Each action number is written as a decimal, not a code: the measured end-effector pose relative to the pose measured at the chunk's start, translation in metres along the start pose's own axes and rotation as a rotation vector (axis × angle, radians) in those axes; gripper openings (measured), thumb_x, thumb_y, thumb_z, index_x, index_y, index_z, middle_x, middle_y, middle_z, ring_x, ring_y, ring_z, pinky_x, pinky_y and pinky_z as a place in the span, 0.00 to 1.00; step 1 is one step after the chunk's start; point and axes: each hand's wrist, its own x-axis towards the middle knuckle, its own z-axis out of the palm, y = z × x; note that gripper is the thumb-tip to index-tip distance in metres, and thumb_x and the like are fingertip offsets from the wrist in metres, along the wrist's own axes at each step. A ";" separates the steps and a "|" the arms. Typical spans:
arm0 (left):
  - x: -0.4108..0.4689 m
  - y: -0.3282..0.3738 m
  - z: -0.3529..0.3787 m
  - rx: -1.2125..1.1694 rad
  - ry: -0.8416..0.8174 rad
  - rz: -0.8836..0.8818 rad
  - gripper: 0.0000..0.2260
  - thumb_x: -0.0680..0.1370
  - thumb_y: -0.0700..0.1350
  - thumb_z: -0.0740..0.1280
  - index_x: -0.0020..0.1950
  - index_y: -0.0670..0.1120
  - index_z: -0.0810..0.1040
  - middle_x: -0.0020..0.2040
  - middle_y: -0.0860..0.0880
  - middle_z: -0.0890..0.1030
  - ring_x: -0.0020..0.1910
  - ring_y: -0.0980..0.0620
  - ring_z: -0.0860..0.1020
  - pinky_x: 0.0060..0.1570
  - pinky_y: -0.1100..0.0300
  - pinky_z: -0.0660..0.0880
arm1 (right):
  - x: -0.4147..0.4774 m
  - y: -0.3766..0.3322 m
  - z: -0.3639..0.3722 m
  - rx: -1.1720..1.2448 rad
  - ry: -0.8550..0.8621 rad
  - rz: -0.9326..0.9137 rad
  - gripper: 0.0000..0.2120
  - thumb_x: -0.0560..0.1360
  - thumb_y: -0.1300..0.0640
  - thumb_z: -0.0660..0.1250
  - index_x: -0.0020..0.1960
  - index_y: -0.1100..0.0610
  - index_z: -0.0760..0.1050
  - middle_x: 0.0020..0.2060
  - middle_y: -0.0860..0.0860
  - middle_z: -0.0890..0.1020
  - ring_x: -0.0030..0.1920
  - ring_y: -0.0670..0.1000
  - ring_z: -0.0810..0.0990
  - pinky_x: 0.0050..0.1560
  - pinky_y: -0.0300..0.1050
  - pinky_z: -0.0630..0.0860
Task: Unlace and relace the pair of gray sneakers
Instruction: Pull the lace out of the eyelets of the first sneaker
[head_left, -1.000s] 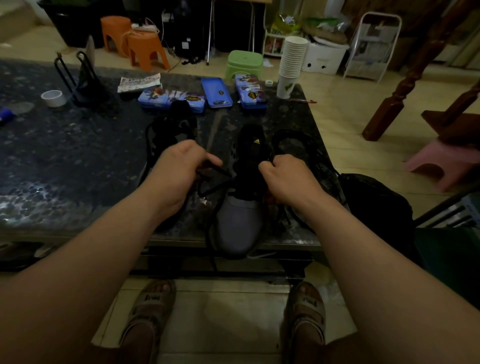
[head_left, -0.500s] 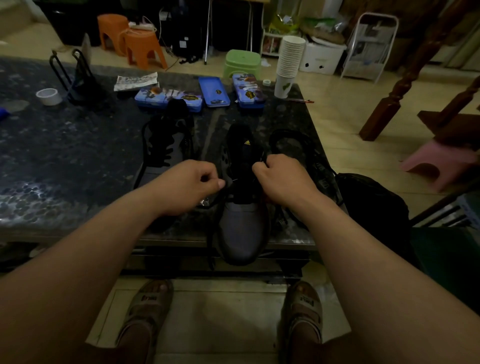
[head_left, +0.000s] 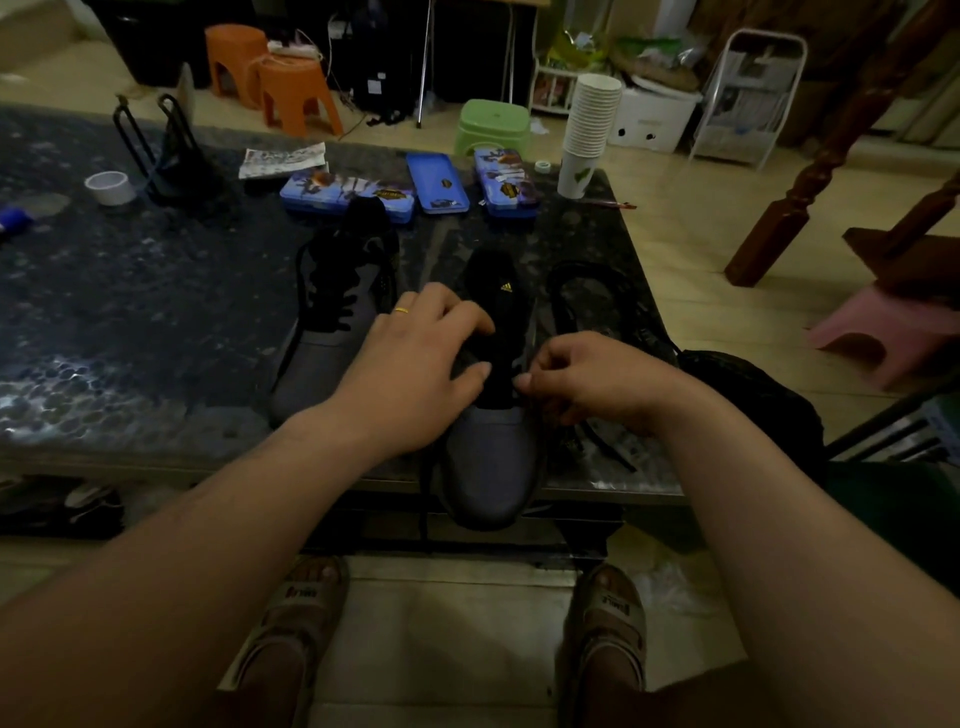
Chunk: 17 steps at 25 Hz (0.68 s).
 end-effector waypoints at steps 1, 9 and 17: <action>0.001 0.000 0.002 0.005 -0.023 0.000 0.16 0.78 0.56 0.69 0.65 0.56 0.74 0.57 0.52 0.69 0.58 0.48 0.69 0.59 0.47 0.71 | -0.001 0.002 0.000 0.013 -0.003 -0.010 0.09 0.79 0.53 0.73 0.49 0.59 0.79 0.39 0.53 0.81 0.40 0.50 0.81 0.37 0.39 0.78; 0.005 0.008 0.001 0.155 -0.078 0.065 0.08 0.78 0.59 0.68 0.55 0.58 0.78 0.51 0.55 0.66 0.55 0.49 0.68 0.55 0.48 0.68 | -0.004 0.003 -0.001 0.034 0.156 -0.102 0.06 0.78 0.67 0.66 0.51 0.57 0.77 0.39 0.56 0.83 0.38 0.58 0.84 0.34 0.48 0.81; 0.008 0.002 -0.004 -0.140 -0.115 -0.062 0.06 0.80 0.47 0.70 0.50 0.53 0.73 0.49 0.55 0.71 0.46 0.53 0.76 0.48 0.51 0.76 | -0.002 0.001 0.012 -0.320 0.246 -0.391 0.08 0.76 0.59 0.74 0.53 0.49 0.83 0.39 0.46 0.79 0.38 0.41 0.77 0.41 0.37 0.72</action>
